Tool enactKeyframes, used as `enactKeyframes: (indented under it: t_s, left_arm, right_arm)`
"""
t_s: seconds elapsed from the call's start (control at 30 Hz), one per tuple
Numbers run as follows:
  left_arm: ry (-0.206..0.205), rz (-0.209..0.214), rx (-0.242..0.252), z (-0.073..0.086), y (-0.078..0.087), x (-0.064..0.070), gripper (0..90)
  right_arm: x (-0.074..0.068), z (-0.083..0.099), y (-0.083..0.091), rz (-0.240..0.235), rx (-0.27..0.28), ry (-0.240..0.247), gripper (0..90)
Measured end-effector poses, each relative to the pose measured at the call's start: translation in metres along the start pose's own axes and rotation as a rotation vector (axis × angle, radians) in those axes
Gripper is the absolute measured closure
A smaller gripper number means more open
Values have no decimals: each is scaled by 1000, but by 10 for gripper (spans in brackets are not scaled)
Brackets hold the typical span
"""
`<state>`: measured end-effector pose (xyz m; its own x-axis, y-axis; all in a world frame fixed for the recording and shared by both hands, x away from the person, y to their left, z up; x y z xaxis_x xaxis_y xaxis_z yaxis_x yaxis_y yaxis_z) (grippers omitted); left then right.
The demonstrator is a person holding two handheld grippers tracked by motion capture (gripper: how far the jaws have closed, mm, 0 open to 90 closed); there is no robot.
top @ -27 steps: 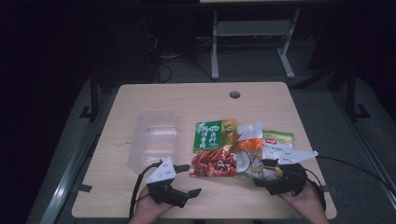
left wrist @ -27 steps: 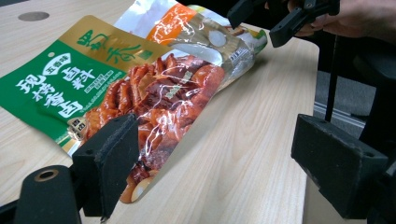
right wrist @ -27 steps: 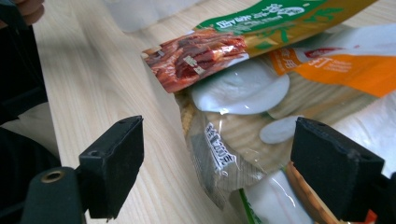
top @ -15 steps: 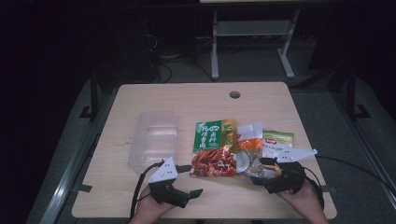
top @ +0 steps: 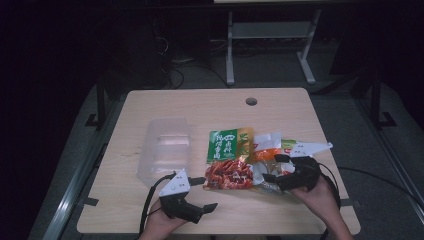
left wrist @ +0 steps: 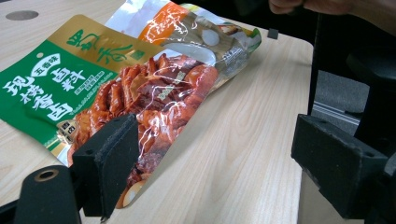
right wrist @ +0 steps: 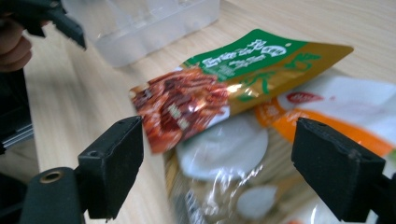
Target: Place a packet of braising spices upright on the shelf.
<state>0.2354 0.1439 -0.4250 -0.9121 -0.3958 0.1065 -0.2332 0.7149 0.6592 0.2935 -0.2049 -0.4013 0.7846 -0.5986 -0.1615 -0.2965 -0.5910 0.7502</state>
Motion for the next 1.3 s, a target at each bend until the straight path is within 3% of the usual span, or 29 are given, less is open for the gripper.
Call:
enactKeyframes:
  t_s: [0.37, 0.77, 0.9, 1.0, 1.3]
  left_arm:
    - [1, -3, 1, -3, -1, -2, 150]
    - [2, -3, 9, -4, 0, -4, 150]
    - [3, 1, 11, -5, -1, -4, 150]
    - [-9, -10, 1, -7, -2, -5, 150]
    - [6, -4, 16, -7, -1, -5, 150]
  right_arm:
    - [14, -45, -27, -22, -90, -38, 166]
    - [48, -86, -52, -9, -219, -105, 216]
    - [61, -91, -60, -15, -248, -130, 245]
    - [70, -93, -67, -18, -278, -178, 260]
    - [86, -89, -85, -10, -334, -245, 313]
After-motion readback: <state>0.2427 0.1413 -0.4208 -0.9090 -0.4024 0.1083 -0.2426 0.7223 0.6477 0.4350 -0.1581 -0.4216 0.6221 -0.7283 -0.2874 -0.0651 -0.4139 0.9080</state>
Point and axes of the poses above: each handheld gripper's, and its own axes: y roughly backward along the jaws, z roughly out of its underside, x roughly to its right, the point moved 1 cm from there along -y, roughly forward along the jaws, and after that the axes turned 14 degrees about -x, right-handed, at the moved point
